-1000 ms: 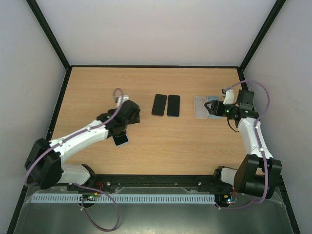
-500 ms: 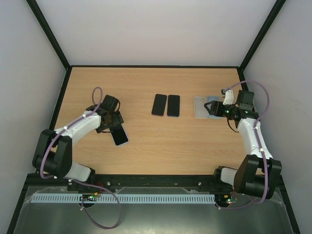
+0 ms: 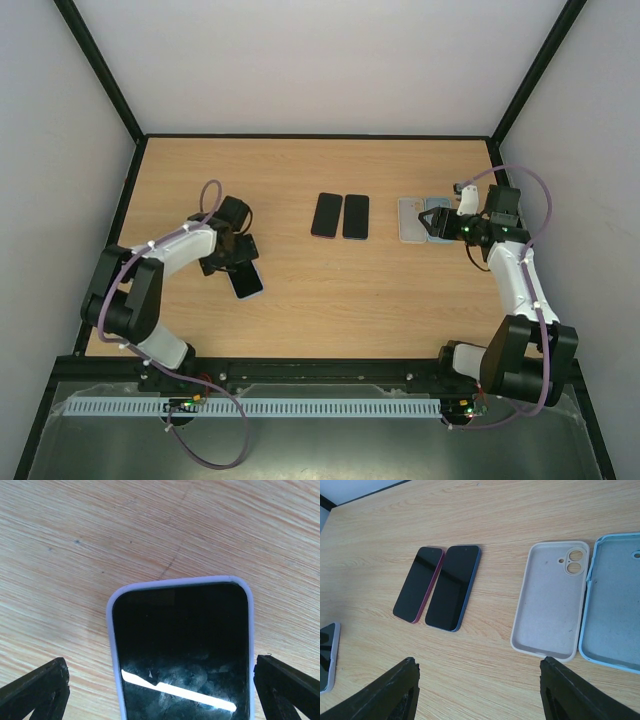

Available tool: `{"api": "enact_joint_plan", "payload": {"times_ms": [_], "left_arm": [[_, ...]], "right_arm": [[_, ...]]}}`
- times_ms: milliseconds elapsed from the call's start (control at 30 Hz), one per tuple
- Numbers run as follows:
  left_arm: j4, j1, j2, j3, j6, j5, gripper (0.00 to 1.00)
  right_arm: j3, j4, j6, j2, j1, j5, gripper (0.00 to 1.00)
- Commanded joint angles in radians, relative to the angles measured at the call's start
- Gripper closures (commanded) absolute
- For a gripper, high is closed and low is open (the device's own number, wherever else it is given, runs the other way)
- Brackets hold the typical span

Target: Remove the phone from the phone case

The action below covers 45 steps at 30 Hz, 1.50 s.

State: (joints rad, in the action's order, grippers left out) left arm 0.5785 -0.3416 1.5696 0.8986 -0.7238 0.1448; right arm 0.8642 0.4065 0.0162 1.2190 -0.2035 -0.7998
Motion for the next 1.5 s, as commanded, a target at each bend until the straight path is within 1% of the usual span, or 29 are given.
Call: {"api": "enact_joint_plan", "payload": {"times_ms": [0, 167, 267, 400, 500, 533, 600, 667, 767, 833, 900, 967, 1067, 1167, 1300, 1367, 1467], "left_arm": [[-0.024, 0.005, 0.043, 0.003, 0.010, -0.038, 0.00], [-0.104, -0.031, 0.077, 0.010, 0.046, -0.092, 0.00], [-0.139, -0.089, 0.110, 0.039, 0.060, -0.130, 0.01], [-0.221, -0.242, 0.174, 0.103, 0.111, -0.206, 0.03], [-0.277, -0.388, 0.234, 0.180, 0.187, -0.300, 0.08], [-0.290, -0.435, 0.236, 0.200, 0.215, -0.296, 0.09], [-0.295, -0.508, 0.216, 0.240, 0.261, -0.235, 0.09], [-0.303, -0.538, 0.161, 0.245, 0.276, -0.158, 0.09], [-0.274, -0.541, 0.050, 0.216, 0.225, -0.005, 0.06], [-0.176, -0.539, -0.013, 0.218, 0.128, 0.075, 0.05], [-0.058, -0.540, -0.043, 0.212, 0.009, 0.100, 0.05], [0.000, -0.542, -0.081, 0.146, -0.120, 0.055, 0.05], [-0.061, -0.563, -0.158, -0.005, -0.244, -0.102, 0.05], [-0.090, -0.598, -0.212, -0.084, -0.328, -0.136, 0.03], [-0.163, -0.622, -0.251, -0.170, -0.367, -0.180, 0.01], [-0.200, -0.616, -0.263, -0.221, -0.380, -0.183, 0.00], [-0.233, -0.591, -0.252, -0.257, -0.389, -0.202, 0.00]], "right_arm": [[-0.008, 0.004, 0.014, 0.009, -0.005, -0.001, 0.35], [-0.009, 0.005, 0.014, 0.011, -0.005, 0.000, 0.35], [-0.009, 0.005, 0.012, 0.014, -0.005, -0.002, 0.35], [-0.007, 0.004, 0.010, 0.023, -0.005, -0.002, 0.35], [0.001, 0.013, 0.009, 0.028, -0.005, -0.010, 0.35], [0.001, 0.013, 0.008, 0.026, -0.005, -0.015, 0.35], [-0.004, 0.010, 0.009, 0.015, -0.005, -0.018, 0.35], [-0.013, 0.001, 0.011, 0.004, -0.006, -0.026, 0.35], [-0.017, 0.000, 0.025, -0.002, -0.005, -0.048, 0.35], [-0.019, 0.001, 0.032, -0.001, -0.006, -0.065, 0.35], [-0.022, 0.003, 0.037, -0.001, -0.006, -0.072, 0.35], [-0.022, 0.002, 0.041, 0.000, -0.006, -0.071, 0.35], [-0.019, 0.000, 0.041, 0.004, -0.006, -0.074, 0.35], [-0.022, 0.000, 0.040, 0.012, -0.006, -0.083, 0.35], [-0.022, 0.002, 0.039, 0.016, -0.005, -0.082, 0.35], [-0.018, 0.004, 0.039, 0.012, -0.005, -0.081, 0.35], [-0.017, 0.004, 0.041, -0.001, -0.006, -0.076, 0.35]]}}
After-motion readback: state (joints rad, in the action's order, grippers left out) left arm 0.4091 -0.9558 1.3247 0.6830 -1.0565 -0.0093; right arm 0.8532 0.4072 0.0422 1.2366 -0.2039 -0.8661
